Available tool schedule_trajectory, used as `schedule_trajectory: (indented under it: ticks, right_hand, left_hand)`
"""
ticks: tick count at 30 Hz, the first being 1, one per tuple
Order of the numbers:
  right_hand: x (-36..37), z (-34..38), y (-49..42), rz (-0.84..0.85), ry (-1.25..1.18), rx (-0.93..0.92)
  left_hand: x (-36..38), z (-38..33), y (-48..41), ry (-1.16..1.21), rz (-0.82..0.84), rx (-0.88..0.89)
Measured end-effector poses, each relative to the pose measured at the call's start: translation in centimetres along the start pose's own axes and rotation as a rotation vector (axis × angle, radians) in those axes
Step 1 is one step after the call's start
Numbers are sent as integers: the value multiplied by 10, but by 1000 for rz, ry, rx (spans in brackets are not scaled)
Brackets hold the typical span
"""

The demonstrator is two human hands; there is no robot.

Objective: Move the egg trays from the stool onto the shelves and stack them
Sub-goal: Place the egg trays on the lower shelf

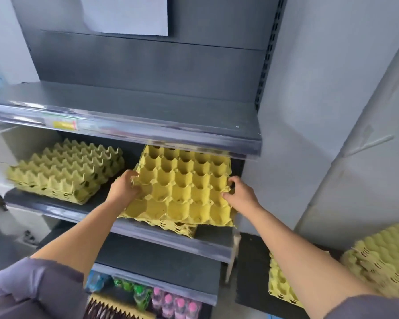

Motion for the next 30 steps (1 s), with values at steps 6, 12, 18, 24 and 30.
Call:
schedule_trajectory:
  ticks: [6,12,18,24,30]
  right_hand:
    - [45,48,-31,29,52,6]
    - [67,56,-49,32,120,75]
    - [72,55,-53,22,175,116]
    - [70,54,-52,23,317,111]
    - [63,57,-50,-32,335,56]
  left_hand:
    - [-27,35,-67,-86,70,9]
    - [-19,47,-106,-121,124,37]
    - [-4,59,-122,-186,181,56]
    - [1,65,-125,-264,229,57]
    - [6,29,-111,-416,164,206]
Point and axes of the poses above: each hand's wrist, its own y-axis away from the middle knuckle, its own x-axis out of the palm, z = x × y, the point moved 9 cm from there along -y, towards the middle knuckle, and after that the axes turned 11 degrees about y, right-handed, at the moved point
